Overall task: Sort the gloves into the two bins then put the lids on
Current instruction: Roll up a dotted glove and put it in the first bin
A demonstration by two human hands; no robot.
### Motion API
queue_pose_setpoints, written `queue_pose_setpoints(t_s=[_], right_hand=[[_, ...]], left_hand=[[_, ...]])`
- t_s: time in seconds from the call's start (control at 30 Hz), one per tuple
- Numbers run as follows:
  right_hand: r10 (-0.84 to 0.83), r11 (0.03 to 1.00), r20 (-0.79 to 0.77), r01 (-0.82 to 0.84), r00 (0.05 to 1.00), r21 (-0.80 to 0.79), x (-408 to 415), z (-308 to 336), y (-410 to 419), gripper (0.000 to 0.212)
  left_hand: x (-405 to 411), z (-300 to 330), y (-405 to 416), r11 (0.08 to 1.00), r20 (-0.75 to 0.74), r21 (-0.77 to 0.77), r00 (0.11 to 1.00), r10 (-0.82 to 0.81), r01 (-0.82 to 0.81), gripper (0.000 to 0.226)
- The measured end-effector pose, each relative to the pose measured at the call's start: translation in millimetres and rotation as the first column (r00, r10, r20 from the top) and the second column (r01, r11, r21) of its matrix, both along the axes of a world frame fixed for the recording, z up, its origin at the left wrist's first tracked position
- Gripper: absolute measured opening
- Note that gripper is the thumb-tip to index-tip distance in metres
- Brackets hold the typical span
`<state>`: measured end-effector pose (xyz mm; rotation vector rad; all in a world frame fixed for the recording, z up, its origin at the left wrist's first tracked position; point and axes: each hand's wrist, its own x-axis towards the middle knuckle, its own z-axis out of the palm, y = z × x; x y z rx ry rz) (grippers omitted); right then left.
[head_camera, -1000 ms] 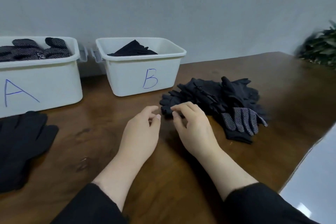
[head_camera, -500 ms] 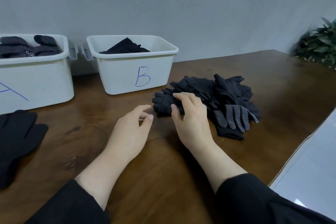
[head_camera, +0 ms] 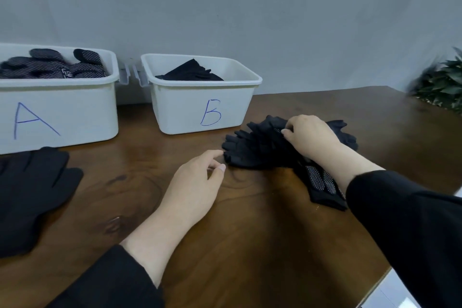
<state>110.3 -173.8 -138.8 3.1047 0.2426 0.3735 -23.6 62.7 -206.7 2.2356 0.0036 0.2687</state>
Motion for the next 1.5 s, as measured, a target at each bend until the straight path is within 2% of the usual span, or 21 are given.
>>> queue_pose_setpoints(t_s=[0.1,0.27,0.33,0.37,0.43,0.5,0.63,0.77,0.87,0.97,1.03,1.1,1.13,1.2,1.27,1.33,1.4,1.5], right_hand=[[0.015,1.000,-0.046,-0.014,0.999,0.012,-0.1,-0.7,-2.3,0.030],[0.014,0.999,-0.085,-0.011,0.996,0.041,-0.6,-4.2,-4.2,0.019],[0.005,0.987,-0.016,-0.002,1.000,0.163,-1.5,-0.8,-5.4,0.020],[-0.005,0.960,0.051,-0.009,0.999,0.279,-2.4,4.7,-6.0,0.021],[-0.059,0.865,0.214,-0.058,0.975,0.499,-8.9,21.8,-4.5,0.021],[-0.122,0.760,0.270,-0.085,0.955,0.644,-15.3,46.5,-1.1,0.021],[-0.085,0.565,0.191,-0.111,0.978,0.817,-25.6,94.8,7.1,0.027],[0.089,0.340,0.068,-0.094,0.994,0.936,-51.8,118.9,27.8,0.021],[0.234,0.280,-0.048,-0.019,0.971,0.960,-69.4,118.4,47.1,0.020],[0.286,0.232,-0.074,0.006,0.955,0.973,-86.6,121.2,70.8,0.021],[0.282,0.258,-0.044,-0.032,0.958,0.966,-93.0,119.4,88.8,0.021],[0.303,0.336,-0.020,-0.087,0.953,0.938,-100.0,107.1,111.3,0.022],[0.346,0.377,-0.045,-0.095,0.937,0.921,-102.6,97.0,122.4,0.024],[0.490,0.481,-0.192,-0.081,0.851,0.873,-110.4,73.4,144.4,0.029],[0.571,0.593,-0.283,-0.149,0.771,0.791,-116.4,52.0,158.0,0.031],[0.555,0.721,-0.203,-0.345,0.806,0.601,-115.2,37.8,157.6,0.025],[0.537,0.823,-0.179,-0.465,0.825,0.325,-109.7,25.8,146.1,0.017],[0.556,0.807,-0.417,-0.587,0.719,0.064,-100.7,4.8,123.9,0.027]], left_hand=[[1.1,-2.0,0.8,1.000,0.006,0.011,1.000,-0.012,0.012,0.039],[1.1,-2.8,1.2,1.000,0.017,0.007,1.000,-0.010,0.010,0.039],[1.0,-2.8,1.3,1.000,0.021,0.005,1.000,-0.014,0.014,0.039],[0.8,-2.7,1.3,1.000,0.025,0.004,1.000,-0.018,0.018,0.039],[0.5,-2.9,1.2,1.000,0.033,-0.003,0.999,-0.022,0.022,0.039],[0.4,-2.8,1.2,1.000,0.039,-0.018,0.999,-0.020,0.021,0.039],[0.9,-1.9,1.5,0.998,0.103,-0.061,0.995,0.005,0.001,0.036],[-2.0,4.2,4.0,0.990,0.162,-0.138,0.985,0.062,-0.039,0.040],[-9.4,9.7,9.3,0.976,0.222,-0.207,0.968,0.113,-0.067,0.040],[-21.8,13.4,22.4,0.956,0.303,-0.270,0.932,0.198,-0.115,0.040],[-31.6,15.6,35.4,0.949,0.342,-0.277,0.907,0.245,-0.151,0.039],[-42.0,17.2,51.4,0.942,0.377,-0.271,0.879,0.293,-0.198,0.033],[-47.4,18.0,60.1,0.938,0.394,-0.264,0.863,0.316,-0.223,0.032],[-57.8,19.0,77.6,0.928,0.415,-0.254,0.836,0.360,-0.273,0.032],[-68.2,18.2,94.1,0.915,0.418,-0.254,0.817,0.397,-0.314,0.029],[-78.6,16.3,107.4,0.909,0.409,-0.236,0.813,0.414,-0.344,0.025],[-88.0,14.2,115.7,0.919,0.375,-0.182,0.840,0.393,-0.349,0.023],[-96.7,12.4,114.8,0.967,0.306,0.031,0.923,0.233,-0.254,0.022]])
